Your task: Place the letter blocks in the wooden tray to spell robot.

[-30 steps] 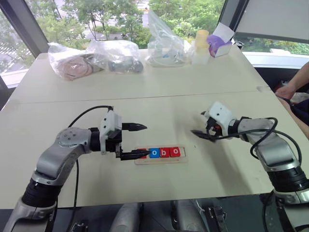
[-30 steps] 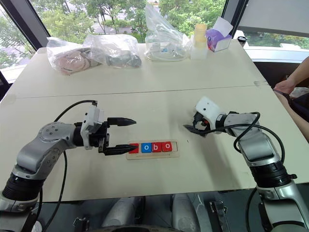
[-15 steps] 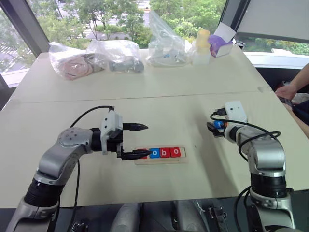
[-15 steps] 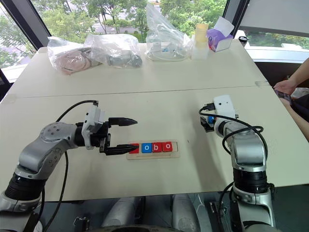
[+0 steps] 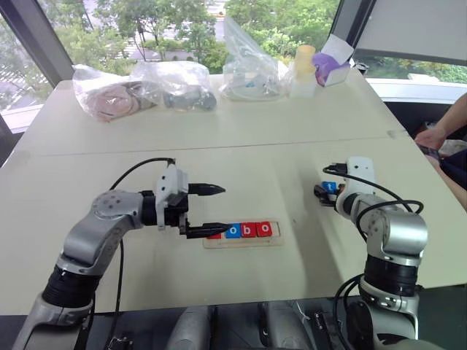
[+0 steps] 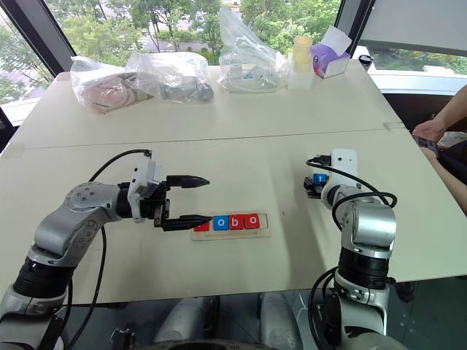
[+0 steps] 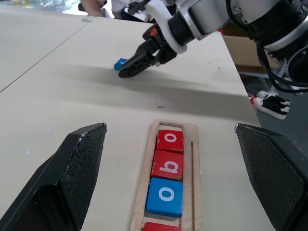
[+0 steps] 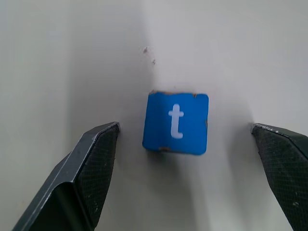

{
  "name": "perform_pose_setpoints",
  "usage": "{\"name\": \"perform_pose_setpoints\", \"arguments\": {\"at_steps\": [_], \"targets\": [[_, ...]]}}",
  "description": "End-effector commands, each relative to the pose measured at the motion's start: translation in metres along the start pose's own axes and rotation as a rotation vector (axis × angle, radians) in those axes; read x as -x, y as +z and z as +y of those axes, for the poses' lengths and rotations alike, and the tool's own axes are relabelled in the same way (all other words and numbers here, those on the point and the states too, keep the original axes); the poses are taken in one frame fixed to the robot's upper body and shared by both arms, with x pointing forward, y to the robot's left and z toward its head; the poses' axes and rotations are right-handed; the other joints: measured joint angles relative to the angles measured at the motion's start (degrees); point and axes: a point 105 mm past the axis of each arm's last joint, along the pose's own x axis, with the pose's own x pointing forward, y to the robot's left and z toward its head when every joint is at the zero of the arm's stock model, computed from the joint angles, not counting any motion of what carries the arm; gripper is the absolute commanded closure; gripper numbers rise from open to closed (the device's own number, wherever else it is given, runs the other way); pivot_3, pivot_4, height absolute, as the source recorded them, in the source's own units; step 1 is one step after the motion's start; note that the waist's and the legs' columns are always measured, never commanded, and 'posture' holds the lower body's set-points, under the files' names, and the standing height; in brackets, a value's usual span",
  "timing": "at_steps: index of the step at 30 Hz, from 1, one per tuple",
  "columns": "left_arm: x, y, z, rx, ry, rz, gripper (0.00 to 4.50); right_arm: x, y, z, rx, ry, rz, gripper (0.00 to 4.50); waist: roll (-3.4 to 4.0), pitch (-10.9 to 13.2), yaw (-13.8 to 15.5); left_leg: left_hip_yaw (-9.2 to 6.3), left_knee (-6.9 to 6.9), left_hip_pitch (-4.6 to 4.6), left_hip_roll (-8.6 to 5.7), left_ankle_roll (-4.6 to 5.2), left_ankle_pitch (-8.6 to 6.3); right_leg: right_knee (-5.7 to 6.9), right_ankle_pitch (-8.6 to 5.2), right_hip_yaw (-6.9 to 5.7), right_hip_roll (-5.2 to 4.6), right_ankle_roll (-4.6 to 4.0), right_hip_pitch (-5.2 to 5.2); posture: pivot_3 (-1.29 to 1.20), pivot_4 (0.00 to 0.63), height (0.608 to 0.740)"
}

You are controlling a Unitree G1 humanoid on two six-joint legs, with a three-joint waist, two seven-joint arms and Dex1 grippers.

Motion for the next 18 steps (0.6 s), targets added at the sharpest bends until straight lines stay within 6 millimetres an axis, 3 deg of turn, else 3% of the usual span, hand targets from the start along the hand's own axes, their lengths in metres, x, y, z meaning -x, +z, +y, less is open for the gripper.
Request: {"name": "perform_pose_setpoints", "arguments": {"at_steps": [1,5,10,18], "targets": [[0.000,0.008,-0.001,-0.046,-0.003,-0.018,0.00,-0.004,0.005,0.006,-0.011,0.015,-0.017,1.44,0.00,0.00,-0.04,0.00,0.00,0.00,0.00,0.00,0.00,0.00,0.00,0.00,0.00,0.00,0.00,0.00,0.150,0.740],[0.000,0.008,-0.001,-0.045,0.002,-0.021,0.00,-0.004,0.004,0.008,0.006,0.019,-0.022,3.34,0.00,0.00,-0.06,0.00,-0.01,0.00,0.02,0.00,0.00,0.00,0.00,0.00,0.02,0.00,-0.01,0.00,0.150,0.740],[-0.002,0.007,-0.003,-0.042,0.003,-0.028,0.00,0.015,-0.009,0.010,0.041,0.044,0.023,3.34,0.01,-0.01,0.06,-0.01,-0.03,0.00,0.01,0.00,0.00,0.00,0.00,0.00,0.02,0.00,-0.01,0.00,0.150,0.740],[-0.005,0.006,-0.004,-0.033,-0.003,-0.040,0.00,0.073,-0.060,0.039,0.062,0.237,0.076,3.34,0.01,-0.03,0.34,-0.13,-0.07,-0.02,0.00,0.02,-0.01,-0.05,-0.02,-0.08,0.00,0.00,0.04,0.00,0.150,0.740]]}}
